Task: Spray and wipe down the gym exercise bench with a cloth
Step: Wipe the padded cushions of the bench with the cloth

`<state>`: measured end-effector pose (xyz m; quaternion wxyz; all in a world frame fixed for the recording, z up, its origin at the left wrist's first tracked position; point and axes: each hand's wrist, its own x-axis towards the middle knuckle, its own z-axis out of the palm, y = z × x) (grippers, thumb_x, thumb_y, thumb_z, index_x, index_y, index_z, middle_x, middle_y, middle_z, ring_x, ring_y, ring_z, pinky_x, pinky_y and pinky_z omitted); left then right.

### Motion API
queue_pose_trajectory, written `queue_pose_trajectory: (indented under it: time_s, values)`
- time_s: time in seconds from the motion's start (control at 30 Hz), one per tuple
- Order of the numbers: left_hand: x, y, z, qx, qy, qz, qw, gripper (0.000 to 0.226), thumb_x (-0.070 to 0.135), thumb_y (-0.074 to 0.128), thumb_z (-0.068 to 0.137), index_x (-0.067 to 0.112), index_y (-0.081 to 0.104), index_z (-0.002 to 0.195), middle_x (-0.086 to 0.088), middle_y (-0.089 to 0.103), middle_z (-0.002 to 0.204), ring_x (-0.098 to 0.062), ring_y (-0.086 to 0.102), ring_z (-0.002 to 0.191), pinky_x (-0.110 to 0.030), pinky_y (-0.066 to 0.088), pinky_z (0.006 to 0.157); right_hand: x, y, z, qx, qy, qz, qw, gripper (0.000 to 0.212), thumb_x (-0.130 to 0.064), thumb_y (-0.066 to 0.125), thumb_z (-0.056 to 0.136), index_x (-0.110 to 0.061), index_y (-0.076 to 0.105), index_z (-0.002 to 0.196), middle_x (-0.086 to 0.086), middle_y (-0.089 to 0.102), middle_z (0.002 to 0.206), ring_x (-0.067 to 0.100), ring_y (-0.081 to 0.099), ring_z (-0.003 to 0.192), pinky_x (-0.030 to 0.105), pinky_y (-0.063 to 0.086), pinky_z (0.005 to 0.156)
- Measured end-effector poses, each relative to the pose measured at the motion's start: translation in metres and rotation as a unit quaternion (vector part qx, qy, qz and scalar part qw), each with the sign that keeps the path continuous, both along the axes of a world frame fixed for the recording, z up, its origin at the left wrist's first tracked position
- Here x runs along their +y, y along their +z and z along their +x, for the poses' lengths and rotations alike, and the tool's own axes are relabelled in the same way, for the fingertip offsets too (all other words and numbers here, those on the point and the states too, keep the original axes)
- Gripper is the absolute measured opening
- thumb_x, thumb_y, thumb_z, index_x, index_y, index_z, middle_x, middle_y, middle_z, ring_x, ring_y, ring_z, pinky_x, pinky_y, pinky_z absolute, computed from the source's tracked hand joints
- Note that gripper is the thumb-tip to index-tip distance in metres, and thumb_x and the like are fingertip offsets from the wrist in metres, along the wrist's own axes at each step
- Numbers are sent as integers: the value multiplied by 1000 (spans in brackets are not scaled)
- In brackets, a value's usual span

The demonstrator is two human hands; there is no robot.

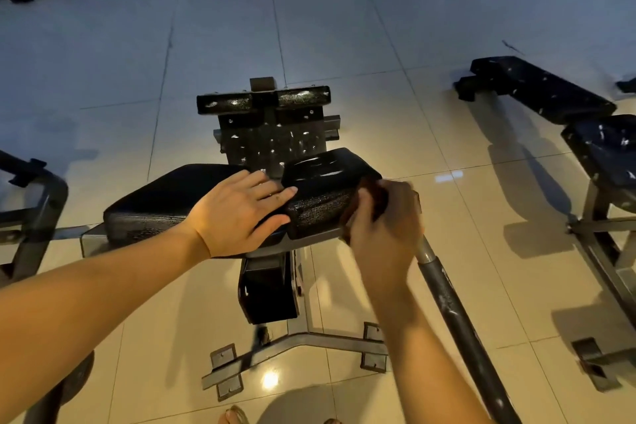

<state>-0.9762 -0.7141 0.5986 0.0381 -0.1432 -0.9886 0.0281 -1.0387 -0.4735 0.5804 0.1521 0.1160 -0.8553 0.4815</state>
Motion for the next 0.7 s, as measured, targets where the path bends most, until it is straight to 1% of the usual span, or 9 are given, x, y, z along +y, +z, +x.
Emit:
queue_pose_trajectory:
  time_s: [0.13, 0.2, 0.37, 0.43, 0.47, 0.53, 0.57, 0.63, 0.7]
  values:
    - [-2, -3, -1, -7, 2, 10, 1000, 56, 48, 33, 106, 16, 53, 147, -2, 68, 121, -19, 57, 109, -37, 48, 90, -31, -13, 60, -9, 126, 111, 986, 18, -25, 62, 99, -17, 63, 115, -2, 59, 111, 10, 59, 97, 31, 58, 79]
    - [-2, -3, -1, -10, 2, 11, 1000, 56, 48, 33, 107, 16, 53, 147, -2, 68, 121, -19, 58, 110, -37, 49, 91, -17, -11, 43, -1, 107, 95, 990, 16, -26, 62, 100, -17, 62, 113, -2, 61, 108, 10, 60, 96, 31, 58, 79]
    - [-3, -3, -1, -24, 3, 40, 999, 59, 51, 30, 106, 16, 54, 146, -1, 68, 121, -19, 60, 111, -37, 50, 94, 1, 11, -2, 18, -37, -22, 999, 5, -17, 59, 100, -12, 57, 97, -6, 57, 93, 9, 57, 82, 34, 54, 74]
    - [-4, -2, -1, -27, 4, 54, 998, 59, 52, 30, 106, 16, 54, 146, 1, 68, 118, -17, 60, 109, -35, 50, 93, -25, 14, 27, -13, 10, -58, 998, 8, -9, 61, 100, -15, 56, 101, -19, 56, 94, 3, 59, 85, 25, 54, 79]
    - [-4, -1, -1, -27, 4, 63, 998, 59, 52, 30, 105, 16, 55, 145, 1, 68, 116, -17, 60, 107, -35, 50, 93, -36, 12, 44, -25, 43, -32, 998, 9, -12, 62, 101, -19, 57, 105, -21, 56, 96, 0, 60, 87, 23, 55, 80]
    - [-4, 0, -1, -30, 3, 80, 996, 60, 53, 30, 104, 16, 56, 145, 2, 69, 114, -16, 60, 105, -35, 50, 93, -42, 9, 63, -33, 98, 50, 993, 8, -23, 61, 102, -21, 59, 109, -15, 59, 101, 2, 61, 90, 26, 57, 80]
    - [-4, 1, -1, -35, 4, 86, 996, 61, 54, 30, 104, 17, 55, 145, 2, 68, 115, -16, 60, 106, -35, 51, 94, -38, 13, 59, -41, 101, 52, 993, 9, -26, 61, 102, -21, 60, 109, -12, 60, 101, 1, 62, 91, 25, 57, 80]
    - [-6, 0, -1, -44, 7, 97, 994, 63, 56, 29, 103, 18, 55, 145, 2, 68, 119, -16, 60, 110, -36, 52, 96, -22, 27, 30, -79, 24, 37, 996, 6, -26, 62, 101, -22, 58, 105, -15, 58, 95, -5, 61, 88, 19, 54, 78]
    - [-7, -1, -2, -46, 9, 106, 993, 63, 57, 29, 102, 18, 57, 144, 1, 69, 121, -17, 61, 113, -37, 53, 97, -4, 41, -3, -109, -103, 18, 989, 9, -23, 64, 100, -22, 55, 101, -16, 56, 89, -8, 58, 83, 22, 54, 77]
